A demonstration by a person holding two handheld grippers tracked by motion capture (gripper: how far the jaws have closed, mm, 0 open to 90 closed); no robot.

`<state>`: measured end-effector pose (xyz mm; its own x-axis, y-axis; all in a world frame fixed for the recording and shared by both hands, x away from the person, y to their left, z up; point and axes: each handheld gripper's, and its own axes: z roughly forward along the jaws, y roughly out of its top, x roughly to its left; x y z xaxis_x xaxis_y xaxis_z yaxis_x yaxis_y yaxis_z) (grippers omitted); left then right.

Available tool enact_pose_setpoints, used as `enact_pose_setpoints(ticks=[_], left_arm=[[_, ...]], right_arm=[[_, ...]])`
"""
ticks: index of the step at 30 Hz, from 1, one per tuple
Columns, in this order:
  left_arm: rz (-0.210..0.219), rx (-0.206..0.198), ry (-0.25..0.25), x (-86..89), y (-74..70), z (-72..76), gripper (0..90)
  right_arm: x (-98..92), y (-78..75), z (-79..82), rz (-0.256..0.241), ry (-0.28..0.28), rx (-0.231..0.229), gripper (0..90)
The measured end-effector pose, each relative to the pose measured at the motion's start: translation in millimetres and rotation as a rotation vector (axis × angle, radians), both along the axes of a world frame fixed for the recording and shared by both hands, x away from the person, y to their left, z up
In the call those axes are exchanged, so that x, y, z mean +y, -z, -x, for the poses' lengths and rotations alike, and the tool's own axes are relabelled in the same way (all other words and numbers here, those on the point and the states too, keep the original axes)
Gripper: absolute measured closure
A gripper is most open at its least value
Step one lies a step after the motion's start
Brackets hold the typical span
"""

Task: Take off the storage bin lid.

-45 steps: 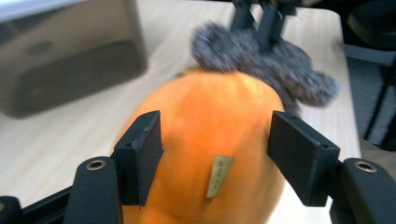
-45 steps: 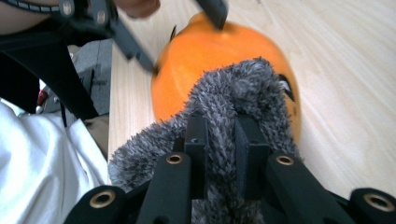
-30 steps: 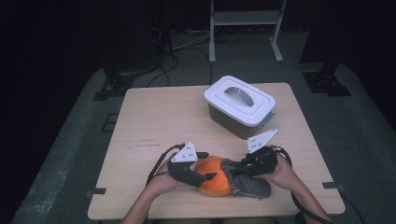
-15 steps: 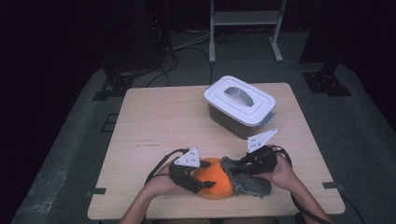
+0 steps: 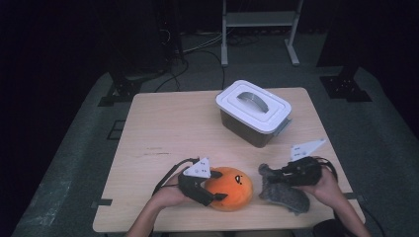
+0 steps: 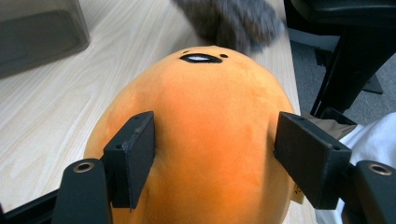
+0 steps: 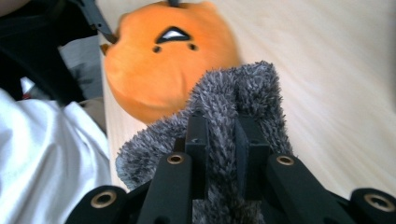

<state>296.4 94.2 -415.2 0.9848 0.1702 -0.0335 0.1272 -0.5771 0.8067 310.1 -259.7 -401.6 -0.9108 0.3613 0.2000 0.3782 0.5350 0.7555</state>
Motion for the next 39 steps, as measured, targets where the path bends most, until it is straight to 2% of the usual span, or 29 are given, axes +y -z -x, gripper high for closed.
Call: enact_pose_setpoints(ticks=[4, 7, 13, 17, 22, 29, 33, 36, 39], left_arm=[[-0.013, -0.009, 0.002, -1.9, -0.6, 1.5, 26.9], [-0.010, -0.003, -0.001, -2.5, -0.2, 1.2, 25.9], [-0.021, -0.011, 0.011, -2.7, -0.7, 1.6, 24.2], [-0.020, -0.015, 0.012, -2.7, -0.6, 1.1, 23.6], [-0.026, -0.019, 0.018, -2.8, -1.0, 0.8, 23.4], [-0.028, -0.022, 0.019, -2.7, -1.3, 1.2, 23.2], [-0.024, -0.025, 0.019, -2.5, -1.5, 1.1, 23.2], [-0.025, -0.025, 0.019, -2.3, -1.6, 1.0, 23.3], [-0.024, -0.025, 0.018, -2.1, -1.4, 1.3, 23.3]], right_arm=[[-38.3, -7.4, 9.6, -0.019, 0.090, -0.005, 76.9], [-56.3, -8.5, 16.5, -0.009, 0.146, -0.017, 76.9], [-73.3, -2.3, 15.4, 0.070, 0.225, -0.025, 76.8], [-75.0, 5.8, 9.2, 0.081, 0.244, -0.016, 76.8], [-70.0, 11.6, 3.7, 0.060, 0.234, -0.004, 77.1], [-61.2, 8.2, 0.4, 0.045, 0.211, -0.001, 77.3], [-50.6, 1.1, 0.4, -0.004, 0.172, -0.003, 77.4], [-36.8, -8.3, 0.7, -0.006, 0.127, -0.026, 77.4], [-27.1, -13.4, -2.2, 0.015, 0.100, -0.038, 77.4]])
